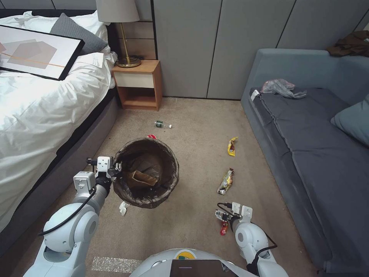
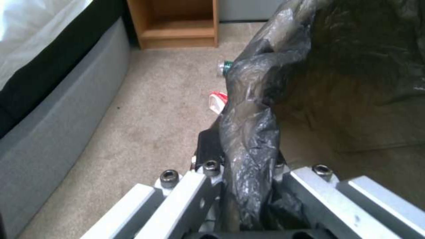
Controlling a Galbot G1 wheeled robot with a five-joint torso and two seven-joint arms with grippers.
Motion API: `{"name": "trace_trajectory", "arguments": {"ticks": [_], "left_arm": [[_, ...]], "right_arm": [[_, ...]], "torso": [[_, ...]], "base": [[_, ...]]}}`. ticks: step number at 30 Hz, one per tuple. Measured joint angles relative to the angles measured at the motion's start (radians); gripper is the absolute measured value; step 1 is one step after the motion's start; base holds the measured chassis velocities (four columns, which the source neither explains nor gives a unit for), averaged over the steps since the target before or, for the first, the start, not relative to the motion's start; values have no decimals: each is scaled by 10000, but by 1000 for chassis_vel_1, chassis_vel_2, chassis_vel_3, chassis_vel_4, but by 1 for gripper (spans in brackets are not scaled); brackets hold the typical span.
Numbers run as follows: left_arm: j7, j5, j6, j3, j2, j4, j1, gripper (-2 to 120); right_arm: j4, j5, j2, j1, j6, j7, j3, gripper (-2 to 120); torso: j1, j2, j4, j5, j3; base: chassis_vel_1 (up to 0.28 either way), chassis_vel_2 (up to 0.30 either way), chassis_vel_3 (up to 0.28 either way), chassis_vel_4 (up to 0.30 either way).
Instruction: Pick up the trash bin, then pick up the garbage from the floor and place it into the trash bin.
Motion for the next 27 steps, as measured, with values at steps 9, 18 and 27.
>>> {"name": "trace_trajectory", "arguments": {"ticks": [9, 18, 27], "left_arm": [[3, 5, -3, 2, -21, 17, -11, 0], [18, 9, -10, -15, -9, 35, -20, 0], [27, 7, -28, -24, -14, 54, -45, 0]], "right_arm": [[-192, 2, 46, -18, 44, -33, 42, 100], [-552, -1, 189, -104, 178, -55, 118, 100], [-1100, -183, 308, -161, 380, -255, 151, 100]], "torso": [[0, 0, 0, 0, 0], [0, 0, 0, 1, 0], [0, 0, 0, 1, 0]], "base": [[0, 0, 0, 0], [0, 0, 0, 0], [0, 0, 0, 0]]}}
